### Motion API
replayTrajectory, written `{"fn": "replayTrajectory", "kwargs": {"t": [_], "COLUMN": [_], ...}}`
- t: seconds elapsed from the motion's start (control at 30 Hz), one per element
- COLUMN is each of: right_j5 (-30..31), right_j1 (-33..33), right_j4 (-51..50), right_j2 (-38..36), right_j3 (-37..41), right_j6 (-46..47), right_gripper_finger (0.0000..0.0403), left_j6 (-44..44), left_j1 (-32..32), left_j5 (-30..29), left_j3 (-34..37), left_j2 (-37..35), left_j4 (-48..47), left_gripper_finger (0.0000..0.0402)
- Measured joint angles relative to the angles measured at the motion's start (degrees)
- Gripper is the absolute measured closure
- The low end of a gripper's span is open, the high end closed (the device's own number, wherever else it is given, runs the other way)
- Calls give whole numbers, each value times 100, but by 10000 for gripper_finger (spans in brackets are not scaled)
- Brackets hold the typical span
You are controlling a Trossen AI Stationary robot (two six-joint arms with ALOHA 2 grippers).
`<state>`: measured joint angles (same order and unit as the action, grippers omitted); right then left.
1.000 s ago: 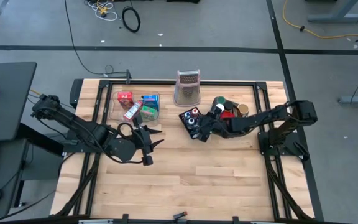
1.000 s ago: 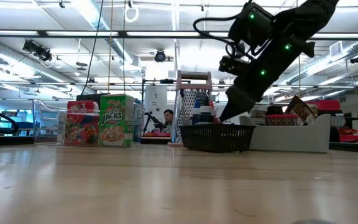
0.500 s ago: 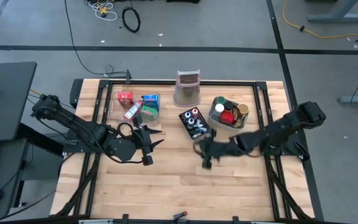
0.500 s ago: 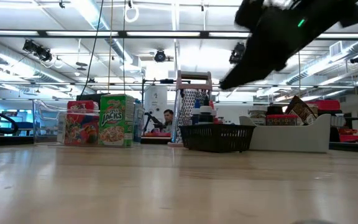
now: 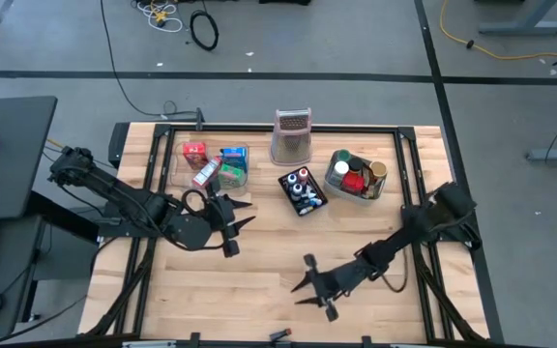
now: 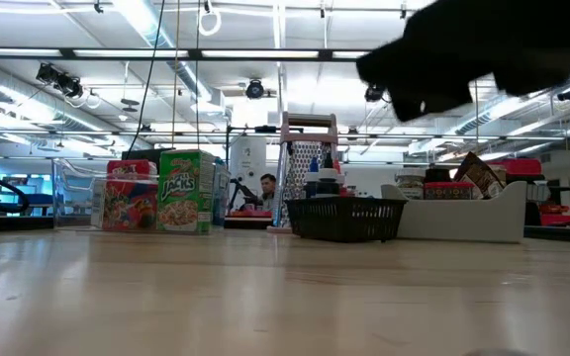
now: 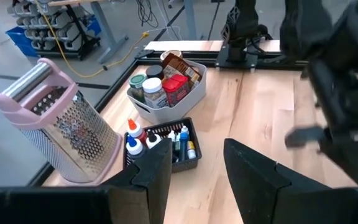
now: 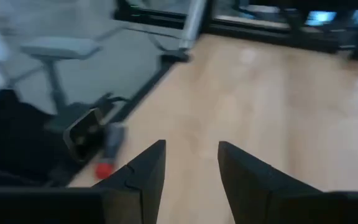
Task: Pick & Place Kitchen Items
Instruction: Put the red food coloring bottle into the black bin
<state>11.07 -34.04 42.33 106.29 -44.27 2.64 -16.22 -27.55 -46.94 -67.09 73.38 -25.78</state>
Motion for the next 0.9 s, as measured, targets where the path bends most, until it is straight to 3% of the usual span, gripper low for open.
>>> {"fn": "replayTrajectory", "kwargs": {"t": [0.2, 0.33, 0.67, 0.9], "right_j5": [-1091, -1728, -1756, -1101], "right_j1": [0, -30, 126, 129], "right_j4": [1481, 1709, 1873, 1318], "right_j2": [873, 1143, 1205, 1203], "right_j3": [2, -2, -158, -657], "right_j6": [29, 91, -748, -216], "right_gripper_finger": [247, 247, 247, 247], "left_j6": [-376, -716, -1199, -1200], "left_j1": [0, 5, 26, 39], "left_j5": [-21, -122, -111, -102], "left_j3": [-2, -11, 13, -7], "left_j2": [42, 157, 555, 647], "left_j4": [5, 24, 363, 1174], "left_gripper_finger": [246, 246, 246, 246]}}
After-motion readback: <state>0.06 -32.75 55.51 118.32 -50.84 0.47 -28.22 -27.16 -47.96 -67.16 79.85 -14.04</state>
